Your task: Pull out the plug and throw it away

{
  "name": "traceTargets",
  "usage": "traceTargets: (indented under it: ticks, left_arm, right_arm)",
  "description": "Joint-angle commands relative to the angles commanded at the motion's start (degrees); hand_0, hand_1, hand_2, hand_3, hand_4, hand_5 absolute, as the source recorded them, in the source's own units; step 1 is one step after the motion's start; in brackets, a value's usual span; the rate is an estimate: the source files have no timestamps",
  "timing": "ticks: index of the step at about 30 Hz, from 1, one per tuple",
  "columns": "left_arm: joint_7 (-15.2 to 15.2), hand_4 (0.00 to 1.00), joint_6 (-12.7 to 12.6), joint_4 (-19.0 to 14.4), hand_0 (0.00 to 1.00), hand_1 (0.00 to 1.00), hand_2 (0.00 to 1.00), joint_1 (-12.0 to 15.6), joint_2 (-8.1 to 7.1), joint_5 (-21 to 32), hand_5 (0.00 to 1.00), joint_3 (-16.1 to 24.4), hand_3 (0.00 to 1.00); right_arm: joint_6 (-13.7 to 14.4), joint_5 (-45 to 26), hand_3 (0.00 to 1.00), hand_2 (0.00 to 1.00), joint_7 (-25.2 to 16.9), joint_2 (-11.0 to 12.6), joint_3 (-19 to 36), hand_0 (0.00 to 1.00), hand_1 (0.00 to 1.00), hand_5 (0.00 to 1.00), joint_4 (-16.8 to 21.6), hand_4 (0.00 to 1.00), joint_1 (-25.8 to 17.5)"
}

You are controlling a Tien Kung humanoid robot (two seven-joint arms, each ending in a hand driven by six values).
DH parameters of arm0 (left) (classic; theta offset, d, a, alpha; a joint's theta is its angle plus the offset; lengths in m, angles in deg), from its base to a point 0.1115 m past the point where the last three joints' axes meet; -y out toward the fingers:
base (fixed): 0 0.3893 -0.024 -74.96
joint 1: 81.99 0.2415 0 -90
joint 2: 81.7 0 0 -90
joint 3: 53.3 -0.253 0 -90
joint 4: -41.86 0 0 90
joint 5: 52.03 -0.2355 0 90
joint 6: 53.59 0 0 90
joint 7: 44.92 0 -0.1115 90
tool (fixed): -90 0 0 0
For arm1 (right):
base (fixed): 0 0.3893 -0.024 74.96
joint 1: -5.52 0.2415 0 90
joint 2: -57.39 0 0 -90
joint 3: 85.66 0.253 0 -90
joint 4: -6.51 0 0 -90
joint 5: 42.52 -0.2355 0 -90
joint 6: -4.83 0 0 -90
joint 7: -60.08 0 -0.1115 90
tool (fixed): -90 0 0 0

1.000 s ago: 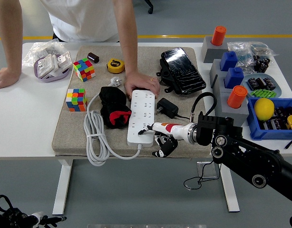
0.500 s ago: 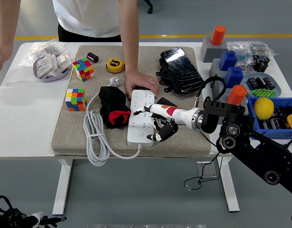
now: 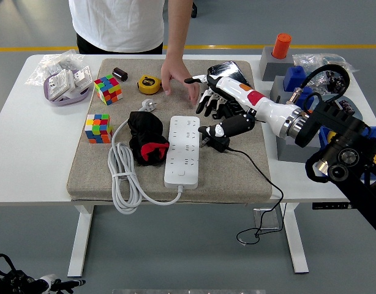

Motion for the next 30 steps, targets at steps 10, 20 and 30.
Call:
traceTargets:
  ticks: [10,20,30]
  left_arm:
    - [0.2,0.829,-0.17,-0.01,0.534,0.664,0.693,-0.06,0.05,0.28,0.717,-0.23,0.67]
    - [0.01,0.828,-0.05,-0.04,0.533,0.664,0.693,-0.25,-0.12,-0.15,0.718,0.06,0.67]
    - [-0.4,0.828,0.11,-0.07,0.534,0.664,0.693,-0.64,-0.32,-1.28,0.719,0.63,0.67]
  right_arm:
    - [3.85,-1.3,0.966,0.956,-1.03,3.49,6.09,0.981,0.985,0.727,-0.07,0.998,-5.81]
    - [4.62,0.98,0.998,0.998,-0.13,5.71,11.43,0.998,0.998,0.979,3.19,0.998,-13.55]
    - [5.81,-1.98,0.998,0.998,-2.26,7.17,14.62,0.998,0.998,0.996,5.08,0.998,-20.31]
